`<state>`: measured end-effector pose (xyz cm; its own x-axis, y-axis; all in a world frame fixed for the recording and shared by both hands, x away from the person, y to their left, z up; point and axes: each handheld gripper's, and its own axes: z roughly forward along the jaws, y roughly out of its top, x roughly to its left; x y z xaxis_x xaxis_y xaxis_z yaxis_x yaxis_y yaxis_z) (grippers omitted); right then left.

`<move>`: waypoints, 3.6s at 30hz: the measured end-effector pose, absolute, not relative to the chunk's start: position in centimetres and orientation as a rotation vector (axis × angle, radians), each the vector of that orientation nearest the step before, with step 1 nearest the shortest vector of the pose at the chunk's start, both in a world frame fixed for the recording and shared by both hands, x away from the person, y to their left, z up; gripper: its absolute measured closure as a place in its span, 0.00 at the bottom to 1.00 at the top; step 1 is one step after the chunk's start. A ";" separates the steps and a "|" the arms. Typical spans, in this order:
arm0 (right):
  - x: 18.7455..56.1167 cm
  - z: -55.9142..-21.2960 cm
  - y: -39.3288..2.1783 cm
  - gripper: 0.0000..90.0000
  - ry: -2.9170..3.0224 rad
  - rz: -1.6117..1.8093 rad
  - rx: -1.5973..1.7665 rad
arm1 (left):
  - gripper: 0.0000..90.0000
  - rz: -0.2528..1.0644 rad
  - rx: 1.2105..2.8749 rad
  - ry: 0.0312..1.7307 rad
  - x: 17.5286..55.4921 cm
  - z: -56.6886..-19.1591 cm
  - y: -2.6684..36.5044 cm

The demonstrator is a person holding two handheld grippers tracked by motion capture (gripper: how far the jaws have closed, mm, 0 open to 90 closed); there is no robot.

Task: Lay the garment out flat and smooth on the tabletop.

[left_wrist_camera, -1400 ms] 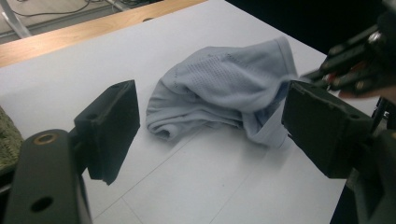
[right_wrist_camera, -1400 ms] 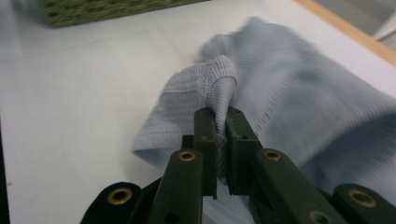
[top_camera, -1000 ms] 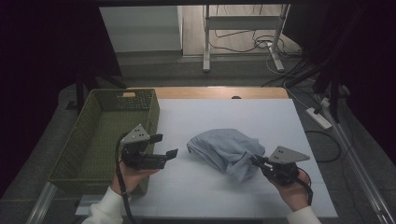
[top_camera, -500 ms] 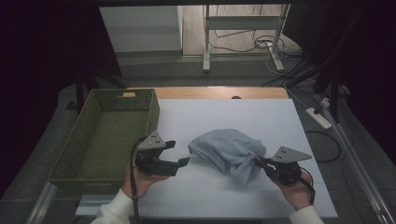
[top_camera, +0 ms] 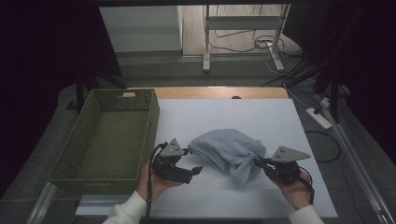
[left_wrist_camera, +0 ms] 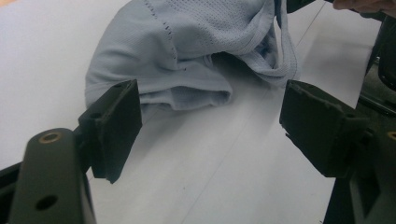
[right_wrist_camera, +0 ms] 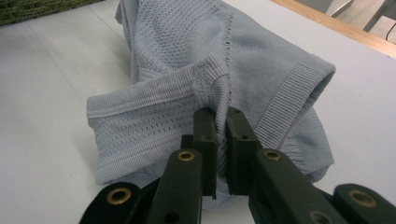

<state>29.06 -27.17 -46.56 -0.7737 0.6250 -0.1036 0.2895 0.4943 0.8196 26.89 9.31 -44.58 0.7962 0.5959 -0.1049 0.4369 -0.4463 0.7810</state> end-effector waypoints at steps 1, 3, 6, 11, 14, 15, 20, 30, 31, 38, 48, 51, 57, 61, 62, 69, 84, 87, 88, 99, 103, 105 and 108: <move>29.1 -46.6 -27.2 0.94 2.354 1.184 0.760 | 0.24 0.231 2.115 0.762 26.9 -44.7 9.1; 29.1 -46.6 -27.2 0.94 2.353 1.185 0.760 | 0.24 0.227 2.122 0.758 27.1 -44.9 8.7; 29.1 -46.5 -27.2 0.94 2.352 1.185 0.761 | 0.24 0.224 2.132 0.753 27.2 -45.3 8.2; 29.1 -46.5 -27.2 0.94 2.353 1.186 0.762 | 0.24 0.225 2.146 0.742 27.4 -45.7 7.3; 29.1 -46.5 -27.2 0.94 2.352 1.183 0.762 | 0.24 0.233 2.153 0.743 27.5 -46.0 6.9; 29.1 -46.5 -27.2 0.94 2.352 1.183 0.763 | 0.24 0.233 2.158 0.740 27.5 -46.0 6.7; 29.1 -46.6 -27.2 0.94 2.355 1.179 0.762 | 0.24 0.230 2.174 0.727 27.7 -46.4 6.2; 29.1 -46.6 -27.3 0.94 2.355 1.180 0.765 | 0.25 0.224 2.207 0.704 28.1 -47.3 4.8; 29.1 -46.6 -27.3 0.94 2.355 1.180 0.766 | 0.25 0.223 2.211 0.700 28.2 -47.4 4.6; 29.2 -46.6 -27.3 0.94 2.352 1.183 0.773 | 0.26 0.223 2.232 0.674 28.7 -48.1 3.4; 29.2 -46.7 -27.4 0.94 2.353 1.184 0.773 | 0.27 0.223 2.259 0.634 29.3 -48.6 1.9; 29.2 -46.6 -27.4 0.94 2.348 1.187 0.773 | 0.27 0.226 2.274 0.622 29.6 -48.9 1.3; 29.2 -46.6 -27.5 0.94 2.347 1.191 0.774 | 0.27 0.205 2.294 0.637 30.3 -49.7 0.5; 29.2 -46.6 -27.5 0.94 2.350 1.191 0.773 | 0.27 0.200 2.315 0.643 30.8 -50.3 0.2; 29.2 -46.6 -27.5 0.94 2.348 1.191 0.774 | 0.27 0.198 2.323 0.645 30.9 -50.4 0.2; 29.2 -46.6 -27.5 0.94 2.349 1.189 0.770 | 0.31 0.192 2.343 0.652 31.6 -51.3 -0.3; 29.2 -46.7 -27.5 0.94 2.354 1.184 0.772 | 0.57 0.228 2.390 0.671 32.2 -52.5 -0.4; 29.2 -46.7 -27.5 0.94 2.352 1.184 0.773 | 0.70 0.194 2.384 0.657 32.3 -52.4 -0.1; 29.2 -46.7 -27.5 0.94 2.351 1.185 0.774 | 0.75 0.180 2.382 0.653 32.4 -52.4 0.0; 29.2 -46.6 -27.6 0.94 2.346 1.193 0.774 | 0.90 0.122 2.324 0.646 32.1 -51.9 1.0; 29.2 -46.6 -27.6 0.94 2.343 1.196 0.778 | 0.90 0.112 2.284 0.644 31.9 -51.3 1.6; 29.2 -46.6 -27.6 0.94 2.341 1.201 0.780 | 0.90 0.107 2.270 0.638 31.8 -51.1 1.9; 29.2 -46.5 -27.6 0.94 2.338 1.205 0.780 | 0.90 0.091 2.233 0.649 31.7 -50.8 2.6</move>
<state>29.17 -27.56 -46.52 -0.7666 0.6357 -0.0905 0.2952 0.4741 0.8295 31.68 2.56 -50.80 0.8664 0.4793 -0.1398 0.4227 -0.5551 0.7164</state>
